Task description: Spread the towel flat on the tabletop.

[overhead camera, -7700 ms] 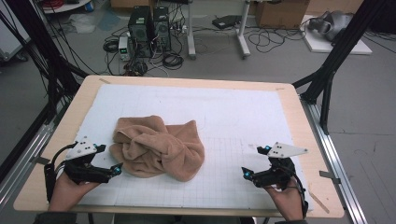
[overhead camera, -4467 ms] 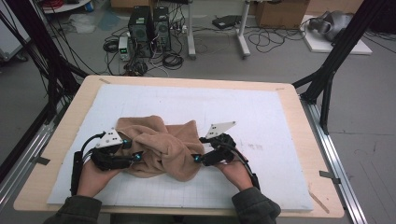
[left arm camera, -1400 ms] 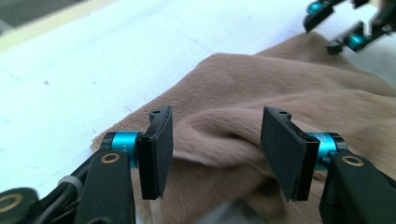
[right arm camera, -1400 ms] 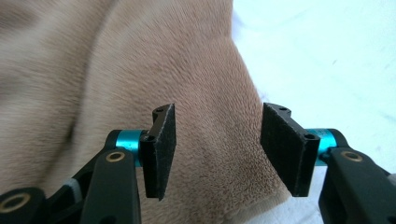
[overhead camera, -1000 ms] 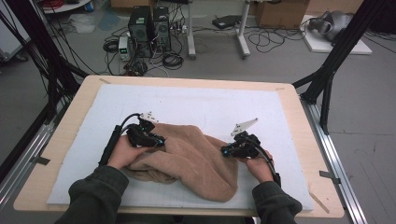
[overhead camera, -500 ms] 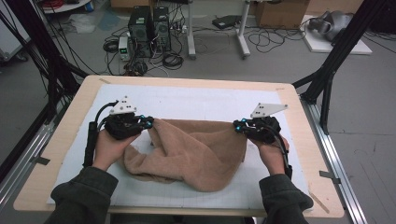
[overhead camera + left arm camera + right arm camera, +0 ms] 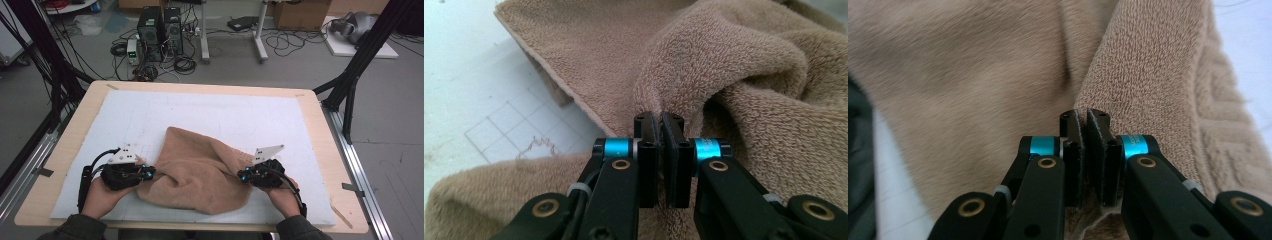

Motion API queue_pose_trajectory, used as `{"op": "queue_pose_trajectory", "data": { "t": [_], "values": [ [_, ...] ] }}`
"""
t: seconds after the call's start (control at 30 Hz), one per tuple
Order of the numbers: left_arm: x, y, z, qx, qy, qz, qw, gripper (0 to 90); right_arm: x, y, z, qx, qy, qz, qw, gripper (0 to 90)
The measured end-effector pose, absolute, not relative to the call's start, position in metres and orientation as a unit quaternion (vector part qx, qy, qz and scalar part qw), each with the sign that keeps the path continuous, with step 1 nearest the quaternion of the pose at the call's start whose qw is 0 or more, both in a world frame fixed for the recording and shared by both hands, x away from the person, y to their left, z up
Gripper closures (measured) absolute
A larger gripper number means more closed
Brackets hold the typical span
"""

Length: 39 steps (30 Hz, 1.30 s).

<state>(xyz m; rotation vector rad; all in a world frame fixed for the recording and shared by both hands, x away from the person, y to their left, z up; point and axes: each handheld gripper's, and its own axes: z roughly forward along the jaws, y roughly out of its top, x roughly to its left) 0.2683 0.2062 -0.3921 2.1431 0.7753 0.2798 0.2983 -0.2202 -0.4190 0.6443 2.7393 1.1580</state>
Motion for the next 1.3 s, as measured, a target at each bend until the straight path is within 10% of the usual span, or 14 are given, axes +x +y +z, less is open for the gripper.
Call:
{"op": "queue_pose_trajectory", "data": {
  "t": [0.5, 0.83, 1.07, 1.1, 1.3],
  "values": [
    [0.342, 0.18, -0.347, 0.842, 0.285, 0.129, 0.439, 60.9, 0.333, -0.24, -0.384, 0.252, 0.879, 0.397, 0.082, 51.6],
    [0.401, 0.166, -0.41, 0.871, 0.359, 0.106, 0.317, 41.9, 0.347, -0.245, -0.42, 0.28, 0.887, 0.366, 0.042, 55.0],
    [0.399, 0.157, -0.425, 0.886, 0.339, 0.089, 0.303, 59.5, 0.35, -0.235, -0.425, 0.266, 0.898, 0.347, 0.045, 61.3],
    [0.398, 0.157, -0.425, 0.887, 0.334, 0.08, 0.308, 74.6, 0.35, -0.234, -0.425, 0.265, 0.898, 0.349, 0.04, 66.5],
    [0.388, 0.159, -0.419, 0.887, 0.33, 0.075, 0.313, 81.7, 0.351, -0.234, -0.424, 0.232, 0.907, 0.35, -0.003, 84.4]
  ]
}}
